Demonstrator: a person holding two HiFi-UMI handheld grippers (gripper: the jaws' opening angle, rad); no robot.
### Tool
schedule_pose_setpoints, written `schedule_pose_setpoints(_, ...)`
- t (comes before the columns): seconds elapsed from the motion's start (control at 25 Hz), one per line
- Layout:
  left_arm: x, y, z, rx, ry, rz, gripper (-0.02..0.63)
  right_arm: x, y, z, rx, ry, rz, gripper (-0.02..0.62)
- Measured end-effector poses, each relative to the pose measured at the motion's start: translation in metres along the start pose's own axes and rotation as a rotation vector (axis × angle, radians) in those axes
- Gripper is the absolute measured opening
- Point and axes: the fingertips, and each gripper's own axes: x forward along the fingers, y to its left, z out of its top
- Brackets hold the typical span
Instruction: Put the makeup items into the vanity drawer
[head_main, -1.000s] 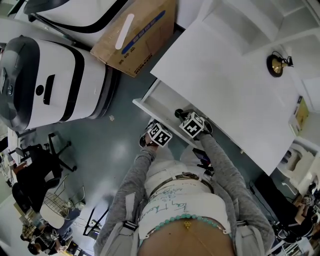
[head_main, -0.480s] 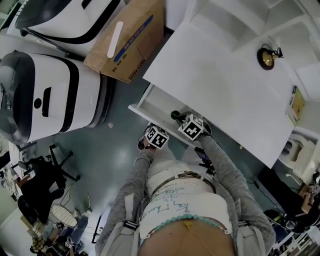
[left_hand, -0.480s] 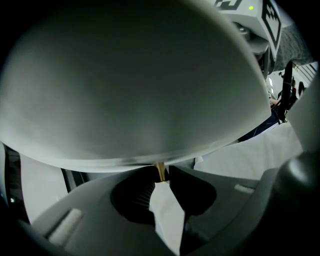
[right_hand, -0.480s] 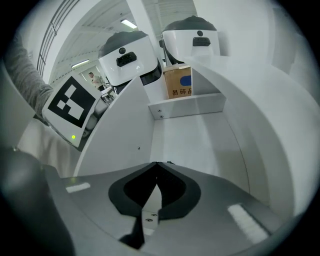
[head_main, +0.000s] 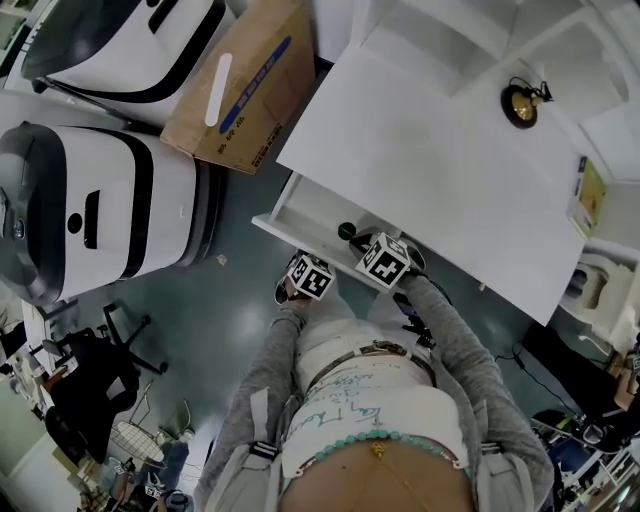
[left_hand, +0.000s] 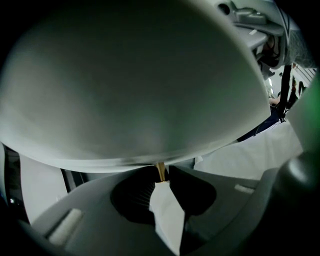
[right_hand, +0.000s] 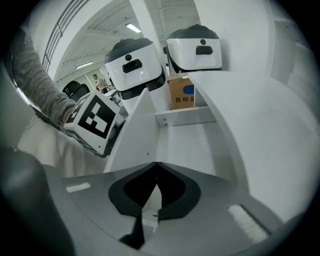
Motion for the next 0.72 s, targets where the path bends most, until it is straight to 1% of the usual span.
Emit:
schedule_pose_setpoints(0.24, 0.000, 0.002, 0.000, 0.002, 0.001, 0.002, 0.091, -0.016, 0.008, 0.005, -0.007, -0.016, 0.001, 0.028)
schedule_pose_setpoints(0.36, 0.002, 0.002, -0.001, 0.004, 0.002, 0.003, 0.091, -0.025, 0.009, 0.005, 0.012, -0.031, -0.002, 0.028)
schedule_pose_setpoints(0.72, 0.000, 0.002, 0.001, 0.004, -0.001, 0.004, 0.091, -0.068, 0.005, 0.013, 0.033, -0.099, -0.061, 0.028)
